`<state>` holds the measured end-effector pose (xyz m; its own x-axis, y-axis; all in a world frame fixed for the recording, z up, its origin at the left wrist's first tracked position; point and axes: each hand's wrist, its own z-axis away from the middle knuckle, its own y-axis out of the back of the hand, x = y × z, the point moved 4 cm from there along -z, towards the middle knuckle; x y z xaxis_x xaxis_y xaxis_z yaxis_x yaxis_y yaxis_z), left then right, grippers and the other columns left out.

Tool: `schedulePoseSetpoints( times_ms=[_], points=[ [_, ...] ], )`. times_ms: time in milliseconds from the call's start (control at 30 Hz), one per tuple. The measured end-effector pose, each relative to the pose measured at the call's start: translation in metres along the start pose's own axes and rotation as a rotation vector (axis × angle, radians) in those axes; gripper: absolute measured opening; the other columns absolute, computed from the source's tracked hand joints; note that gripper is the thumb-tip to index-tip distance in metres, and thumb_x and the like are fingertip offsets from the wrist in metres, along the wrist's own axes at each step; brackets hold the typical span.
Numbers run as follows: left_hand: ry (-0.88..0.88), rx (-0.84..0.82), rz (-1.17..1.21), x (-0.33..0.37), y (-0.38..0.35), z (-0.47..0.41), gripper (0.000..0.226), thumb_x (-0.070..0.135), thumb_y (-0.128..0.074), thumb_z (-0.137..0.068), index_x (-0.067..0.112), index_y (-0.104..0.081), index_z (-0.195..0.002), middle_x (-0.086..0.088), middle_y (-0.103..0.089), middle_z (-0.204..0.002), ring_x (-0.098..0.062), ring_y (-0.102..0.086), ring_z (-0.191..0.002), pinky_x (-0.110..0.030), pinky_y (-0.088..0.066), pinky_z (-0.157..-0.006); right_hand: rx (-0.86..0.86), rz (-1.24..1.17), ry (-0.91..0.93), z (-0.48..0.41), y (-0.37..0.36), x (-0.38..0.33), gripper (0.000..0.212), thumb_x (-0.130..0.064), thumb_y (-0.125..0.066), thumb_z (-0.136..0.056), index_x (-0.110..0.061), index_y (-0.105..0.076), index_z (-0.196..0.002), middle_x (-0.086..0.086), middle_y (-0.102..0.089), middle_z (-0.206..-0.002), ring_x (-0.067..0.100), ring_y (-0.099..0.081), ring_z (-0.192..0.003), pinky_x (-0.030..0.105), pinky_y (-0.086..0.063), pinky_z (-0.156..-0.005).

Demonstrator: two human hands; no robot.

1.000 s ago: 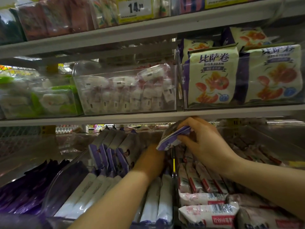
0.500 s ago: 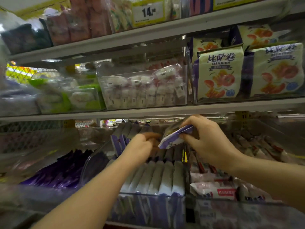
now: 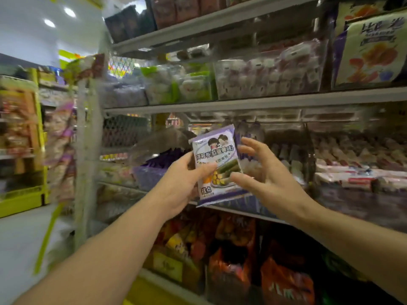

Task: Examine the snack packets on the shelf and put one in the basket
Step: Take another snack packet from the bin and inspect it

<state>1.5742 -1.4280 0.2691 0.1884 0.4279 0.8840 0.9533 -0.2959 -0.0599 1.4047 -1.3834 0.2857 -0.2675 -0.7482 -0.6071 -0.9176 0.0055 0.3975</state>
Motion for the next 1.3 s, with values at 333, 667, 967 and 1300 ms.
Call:
schedulePoseSetpoints(
  times_ms=[333, 667, 967, 1300],
  points=[
    [0.157, 0.118, -0.073, -0.068, 0.093, 0.107, 0.036, 0.047, -0.066, -0.082, 0.033, -0.064, -0.115, -0.005, -0.071, -0.116, -0.029, -0.069, -0.103, -0.049, -0.057, -0.082, -0.026, -0.657, -0.566, 0.036, -0.16, 0.068, 0.022, -0.022, -0.059, -0.092, -0.009, -0.062, -0.11, 0.014, -0.073, -0.098, 0.029, -0.072, -0.085, 0.038, -0.059, -0.068],
    [0.284, 0.338, -0.004, -0.129, 0.143, 0.153, 0.023, 0.012, -0.054, -0.094, 0.011, -0.065, -0.115, -0.008, -0.073, -0.11, -0.023, -0.07, -0.101, -0.037, -0.06, -0.076, -0.158, -0.69, -0.649, 0.066, -0.236, 0.118, 0.026, -0.027, -0.062, -0.084, -0.012, -0.067, -0.105, 0.013, -0.073, -0.104, 0.028, -0.07, -0.09, 0.038, -0.057, -0.079],
    [0.356, 0.376, 0.139, -0.148, 0.133, 0.152, 0.026, 0.022, -0.058, -0.09, 0.014, -0.066, -0.114, -0.007, -0.072, -0.112, -0.02, -0.069, -0.103, -0.033, -0.059, -0.074, -0.079, -0.907, -0.705, 0.065, -0.231, 0.124, 0.014, -0.019, -0.06, -0.084, -0.008, -0.067, -0.083, 0.011, -0.072, -0.086, 0.022, -0.068, -0.077, 0.028, -0.055, -0.066],
    [0.419, 0.53, 0.119, -0.151, 0.124, 0.156, 0.019, 0.021, -0.062, -0.089, 0.009, -0.07, -0.102, -0.012, -0.075, -0.095, -0.016, -0.071, -0.078, -0.036, -0.056, -0.075, -0.02, -0.747, -0.817, 0.076, -0.224, 0.13, 0.021, -0.013, -0.059, -0.088, -0.013, -0.072, -0.072, 0.003, -0.071, -0.07, 0.013, -0.064, -0.06, 0.025, -0.043, -0.055]
  ],
)
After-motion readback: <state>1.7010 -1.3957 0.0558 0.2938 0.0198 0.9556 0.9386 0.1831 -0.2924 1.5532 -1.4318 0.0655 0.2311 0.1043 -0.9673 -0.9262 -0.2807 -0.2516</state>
